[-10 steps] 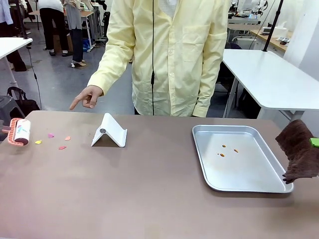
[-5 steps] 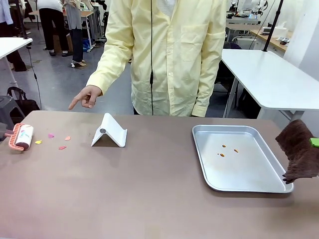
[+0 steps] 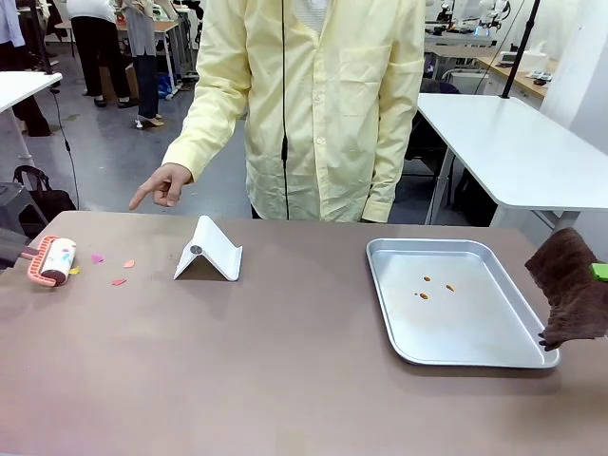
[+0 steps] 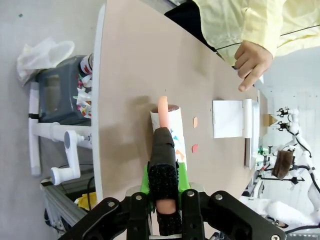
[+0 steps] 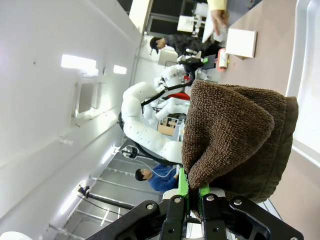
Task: Clean the surface of the table.
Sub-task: If a person points to the right, clean the right side of the table with your right hand, and if they point to the left, clean the left side with your left hand.
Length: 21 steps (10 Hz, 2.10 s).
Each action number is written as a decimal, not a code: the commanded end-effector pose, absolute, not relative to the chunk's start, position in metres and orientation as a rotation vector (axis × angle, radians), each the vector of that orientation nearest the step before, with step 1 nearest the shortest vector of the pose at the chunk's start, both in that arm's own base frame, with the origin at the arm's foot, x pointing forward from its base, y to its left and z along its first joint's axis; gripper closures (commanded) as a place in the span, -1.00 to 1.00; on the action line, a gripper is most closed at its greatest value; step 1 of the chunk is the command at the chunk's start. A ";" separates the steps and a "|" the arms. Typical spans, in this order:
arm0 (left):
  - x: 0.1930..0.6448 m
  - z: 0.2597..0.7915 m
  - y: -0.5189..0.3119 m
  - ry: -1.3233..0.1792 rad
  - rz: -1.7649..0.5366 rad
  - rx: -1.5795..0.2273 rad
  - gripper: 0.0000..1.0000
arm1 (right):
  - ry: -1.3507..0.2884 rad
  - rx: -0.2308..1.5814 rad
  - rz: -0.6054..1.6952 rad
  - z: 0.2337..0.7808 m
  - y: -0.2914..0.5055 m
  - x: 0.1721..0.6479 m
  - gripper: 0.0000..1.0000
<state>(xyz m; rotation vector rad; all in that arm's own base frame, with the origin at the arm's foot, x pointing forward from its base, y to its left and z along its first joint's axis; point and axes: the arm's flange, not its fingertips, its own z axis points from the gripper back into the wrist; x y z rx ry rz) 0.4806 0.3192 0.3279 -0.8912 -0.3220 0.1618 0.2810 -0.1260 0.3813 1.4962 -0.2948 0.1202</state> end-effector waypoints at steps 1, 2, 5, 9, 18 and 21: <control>0.494 0.321 0.302 -0.250 0.133 -0.866 0.55 | -0.288 1.509 0.101 0.388 -0.125 0.281 1.00; 0.500 0.321 0.290 -0.239 0.114 -0.865 0.55 | -0.288 1.509 0.101 0.388 -0.125 0.281 1.00; 0.510 0.318 0.243 -0.189 0.020 -0.884 0.55 | -0.288 1.509 0.101 0.388 -0.125 0.281 1.00; 0.516 0.316 0.182 -0.168 -0.044 -0.868 0.55 | -0.288 1.509 0.101 0.388 -0.125 0.281 1.00; 0.494 0.354 0.144 -0.208 -0.064 -1.016 0.55 | -0.288 1.509 0.101 0.388 -0.125 0.281 1.00; 0.434 0.420 0.167 -0.330 -0.107 -1.146 0.55 | -0.288 1.509 0.101 0.388 -0.125 0.281 1.00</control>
